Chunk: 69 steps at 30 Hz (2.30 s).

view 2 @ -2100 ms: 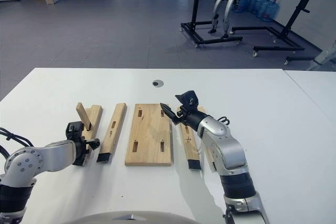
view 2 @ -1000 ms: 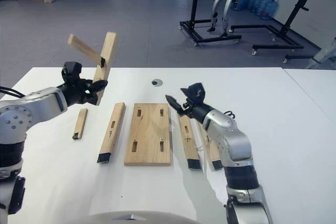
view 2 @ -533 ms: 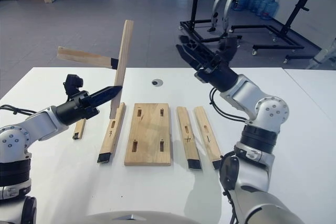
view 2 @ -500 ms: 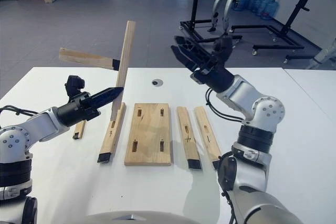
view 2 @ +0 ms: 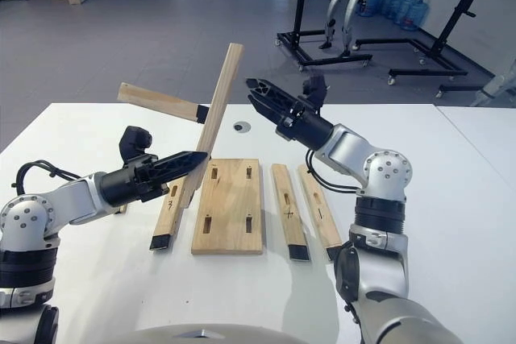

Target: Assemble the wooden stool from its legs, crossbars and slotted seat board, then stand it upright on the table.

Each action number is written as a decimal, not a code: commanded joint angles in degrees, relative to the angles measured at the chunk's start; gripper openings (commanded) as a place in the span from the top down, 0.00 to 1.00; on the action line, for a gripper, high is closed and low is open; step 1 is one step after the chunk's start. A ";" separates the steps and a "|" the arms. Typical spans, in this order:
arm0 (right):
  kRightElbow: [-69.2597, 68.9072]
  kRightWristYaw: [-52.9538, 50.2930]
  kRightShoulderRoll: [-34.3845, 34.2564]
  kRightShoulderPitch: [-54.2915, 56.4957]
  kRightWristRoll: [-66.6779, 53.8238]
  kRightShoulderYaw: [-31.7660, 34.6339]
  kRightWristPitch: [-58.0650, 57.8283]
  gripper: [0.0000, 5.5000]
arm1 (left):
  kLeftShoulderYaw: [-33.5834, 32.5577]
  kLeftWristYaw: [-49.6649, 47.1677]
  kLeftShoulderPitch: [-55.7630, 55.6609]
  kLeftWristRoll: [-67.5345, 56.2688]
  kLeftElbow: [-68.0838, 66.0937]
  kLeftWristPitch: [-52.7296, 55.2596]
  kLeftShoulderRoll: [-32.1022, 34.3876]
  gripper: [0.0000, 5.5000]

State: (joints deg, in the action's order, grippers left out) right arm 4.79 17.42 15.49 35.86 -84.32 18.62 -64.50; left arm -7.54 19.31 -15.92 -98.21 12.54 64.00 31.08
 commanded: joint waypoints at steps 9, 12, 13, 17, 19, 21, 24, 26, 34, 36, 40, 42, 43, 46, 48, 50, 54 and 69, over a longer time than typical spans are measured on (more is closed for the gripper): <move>-2.86 -5.11 -1.42 0.49 -11.74 -3.77 -0.06 0.02 | 1.43 1.52 1.01 -0.25 0.92 0.80 1.82 0.63; -0.90 -5.57 -1.36 1.16 -9.75 -4.68 0.71 0.02 | 1.87 1.19 1.53 -1.03 2.05 0.67 1.81 0.63; -0.58 -5.62 -1.24 1.16 -9.30 -4.76 0.95 0.02 | 2.11 1.08 1.47 -1.11 2.16 0.62 1.74 0.63; -0.33 -5.05 -0.35 0.37 -9.03 -4.63 1.06 0.02 | 2.47 0.83 1.57 -1.30 2.20 0.15 1.81 0.63; -1.12 -5.25 -0.67 0.52 -10.12 -5.04 0.71 0.02 | 2.55 0.76 1.68 -1.40 2.35 0.11 1.85 0.63; -1.88 -5.59 -1.21 1.09 -11.39 -5.60 0.49 0.02 | 2.68 0.65 1.57 -1.38 2.29 0.11 1.77 0.63; -2.51 -6.24 -2.10 1.51 -12.33 -6.92 0.55 0.02 | 2.79 0.59 1.48 -1.50 2.28 0.05 1.68 0.63; -2.09 -6.40 -2.47 1.78 -12.41 -7.59 0.70 0.02 | 2.88 0.57 1.64 -1.70 2.53 0.04 1.63 0.63; 2.97 -5.37 -3.29 5.72 -10.59 -7.99 1.16 0.06 | 3.73 0.41 2.28 -2.33 3.50 -0.10 1.63 0.63; 3.23 -5.44 -3.72 5.35 -10.39 -8.40 0.79 0.12 | 3.84 0.40 2.30 -2.44 3.62 -0.21 1.66 0.63; 2.30 -5.55 -4.05 3.49 -11.00 -8.78 -0.05 0.27 | 3.97 0.35 2.00 -2.45 3.41 -0.24 1.71 0.63; 1.46 -5.42 -3.93 2.39 -11.31 -8.91 -0.48 0.34 | 4.01 0.46 1.88 -2.36 3.25 -0.20 1.79 0.63; 1.24 -5.40 -3.84 2.08 -11.47 -8.87 -0.56 0.38 | 4.03 0.51 1.88 -2.33 3.23 -0.22 1.85 0.63; 0.60 -5.28 -3.47 1.44 -11.90 -8.66 -0.98 0.48 | 4.12 0.71 1.87 -2.24 3.07 -0.13 2.00 0.63; 0.46 -5.37 -3.33 1.21 -12.02 -8.58 -0.93 0.55 | 4.18 0.82 1.83 -2.20 2.97 -0.11 2.02 0.63; 0.49 -5.40 -3.27 1.16 -11.99 -8.47 -0.70 0.61 | 4.24 0.91 1.79 -2.19 2.94 -0.12 2.05 0.63; 0.26 -5.27 -3.27 1.18 -11.49 -8.31 -0.21 0.62 | 4.33 1.10 1.93 -1.63 3.18 -0.33 2.00 0.63; -3.67 1.56 0.69 -0.97 -0.42 -6.28 4.96 0.62 | 2.69 0.74 3.92 4.87 5.81 -4.16 1.42 0.34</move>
State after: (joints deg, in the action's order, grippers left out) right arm 1.60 17.31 15.13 35.05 -87.01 11.46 -60.99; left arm -4.18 21.28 -12.09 -93.73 18.70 60.34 32.14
